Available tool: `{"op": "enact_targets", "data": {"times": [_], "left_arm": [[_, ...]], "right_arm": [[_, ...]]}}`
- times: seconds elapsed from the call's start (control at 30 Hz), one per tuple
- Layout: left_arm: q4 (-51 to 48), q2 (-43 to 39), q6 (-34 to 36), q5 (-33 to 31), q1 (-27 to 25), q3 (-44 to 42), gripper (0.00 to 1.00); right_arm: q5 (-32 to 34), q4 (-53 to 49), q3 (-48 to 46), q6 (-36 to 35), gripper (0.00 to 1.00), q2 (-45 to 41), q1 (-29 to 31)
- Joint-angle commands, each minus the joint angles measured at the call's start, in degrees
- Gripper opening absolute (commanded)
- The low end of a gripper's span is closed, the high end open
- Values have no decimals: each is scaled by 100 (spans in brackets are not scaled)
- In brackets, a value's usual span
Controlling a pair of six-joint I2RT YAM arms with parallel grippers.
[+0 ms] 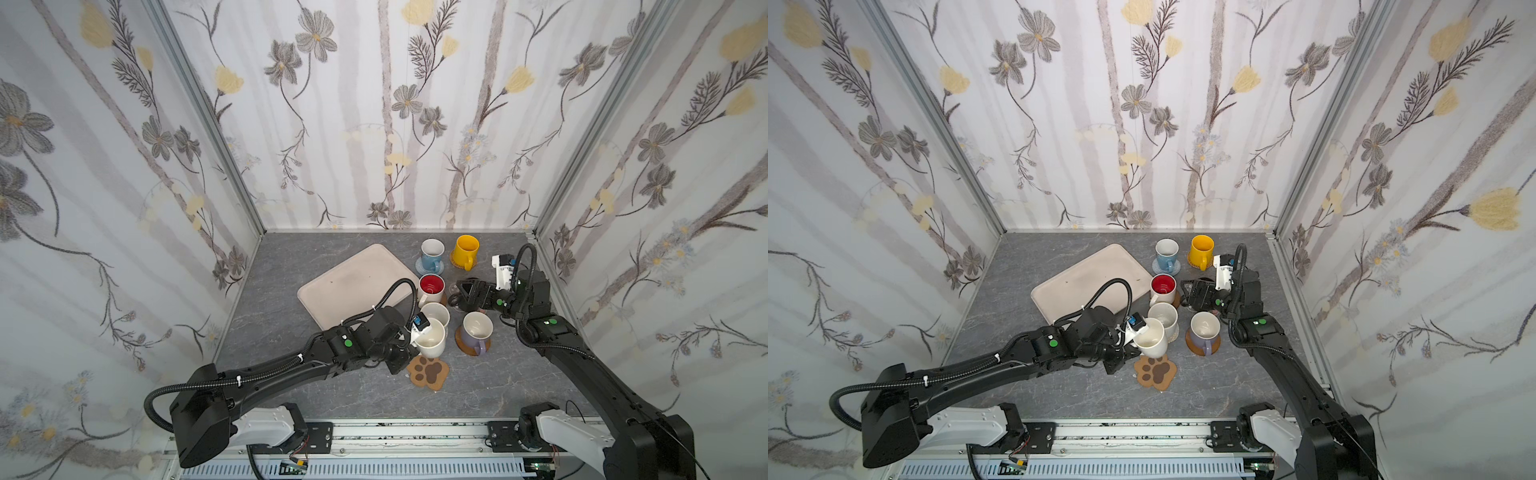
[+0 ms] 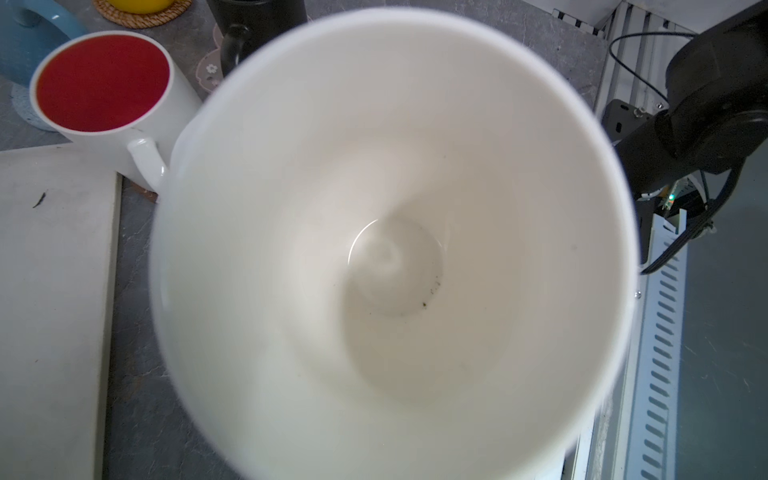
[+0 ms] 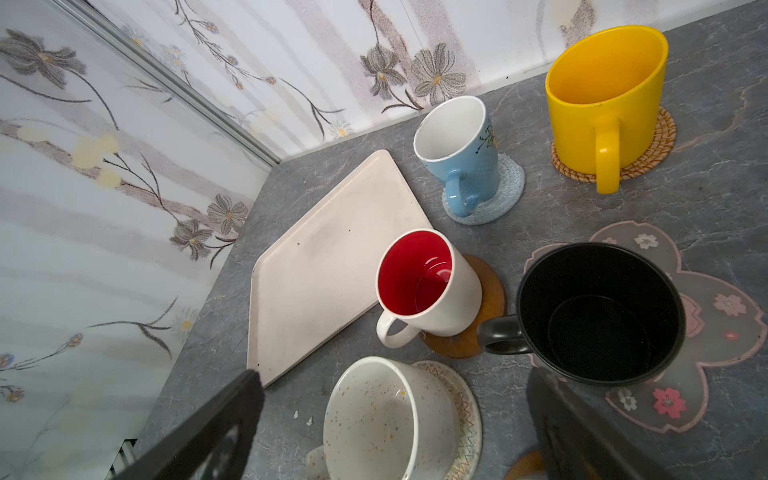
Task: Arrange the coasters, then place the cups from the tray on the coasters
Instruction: 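Carry the plain white mug toward the brown paw-shaped coaster, then lower the plain white mug onto the paw coaster and open left gripper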
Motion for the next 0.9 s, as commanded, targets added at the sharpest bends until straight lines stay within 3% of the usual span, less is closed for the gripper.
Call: {"op": "enact_targets", "data": {"times": [0.0, 0.4, 0.87], "left_arm": [[365, 187, 303, -175, -82, -51, 0], [679, 825, 356, -227, -389, -150, 0], [821, 961, 256, -313, -488, -383, 0]], "right_arm": [[-46, 155, -1, -29, 100, 33, -27], [-154, 251, -80, -64, 100, 113, -137], [-228, 303, -173, -127, 100, 133, -246]]}}
